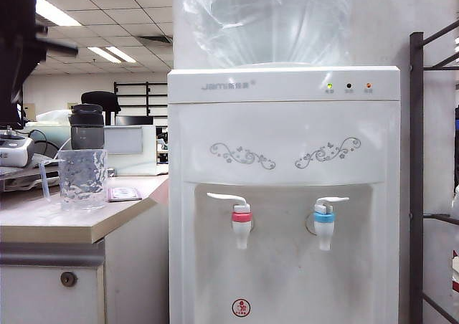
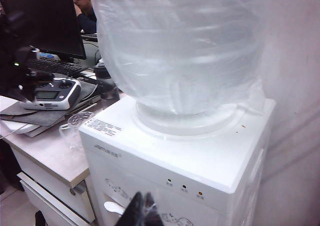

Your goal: Pick up the plastic mug from the left desk, go to the cold water outlet of the water dispenser, press the vertical switch to get some water, then put the mug back on the desk.

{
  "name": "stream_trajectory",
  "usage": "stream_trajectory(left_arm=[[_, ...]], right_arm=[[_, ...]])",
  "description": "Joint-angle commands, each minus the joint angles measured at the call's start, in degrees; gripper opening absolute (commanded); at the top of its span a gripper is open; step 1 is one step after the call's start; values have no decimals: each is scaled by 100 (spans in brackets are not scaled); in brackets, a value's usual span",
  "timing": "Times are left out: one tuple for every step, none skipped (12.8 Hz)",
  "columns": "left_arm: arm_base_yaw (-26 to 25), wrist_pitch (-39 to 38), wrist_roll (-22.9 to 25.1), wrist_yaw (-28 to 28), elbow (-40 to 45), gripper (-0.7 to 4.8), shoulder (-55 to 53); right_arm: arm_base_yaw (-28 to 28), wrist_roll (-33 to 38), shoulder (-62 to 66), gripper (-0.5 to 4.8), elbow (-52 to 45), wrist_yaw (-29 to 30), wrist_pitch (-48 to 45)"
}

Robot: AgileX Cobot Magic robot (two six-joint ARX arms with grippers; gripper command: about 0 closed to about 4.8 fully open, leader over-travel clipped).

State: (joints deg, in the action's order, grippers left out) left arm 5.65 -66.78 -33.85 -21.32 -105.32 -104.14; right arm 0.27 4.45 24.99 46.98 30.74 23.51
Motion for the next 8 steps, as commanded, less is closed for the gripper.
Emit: stream_trajectory(left_arm=[[358, 782, 258, -219, 155, 76, 704], [645, 866, 315, -470, 258, 75, 894], [940, 1294, 219, -481, 1067, 43, 1043], [1078, 2671, -136, -483, 2793, -8, 1480], [1075, 3486, -111, -682, 3416, -8, 1639], [1075, 4343, -44, -763, 4035, -8, 1694], [1075, 4833, -81, -916, 4496, -8, 1679], [1073, 4990, -61, -1001, 4806, -7, 1615]], right_arm=[[2, -2, 9, -6, 37, -66, -59], [2, -4, 17, -6, 37, -114, -59], [2, -22, 13, -6, 37, -125, -61], [2, -22, 13, -6, 37, -125, -59], [2, -22, 13, -6, 37, -125, -59], [2, -22, 13, -6, 37, -127, -57], [2, -22, 13, -6, 37, -127, -57], [2, -22, 13, -6, 37, -125, -55]])
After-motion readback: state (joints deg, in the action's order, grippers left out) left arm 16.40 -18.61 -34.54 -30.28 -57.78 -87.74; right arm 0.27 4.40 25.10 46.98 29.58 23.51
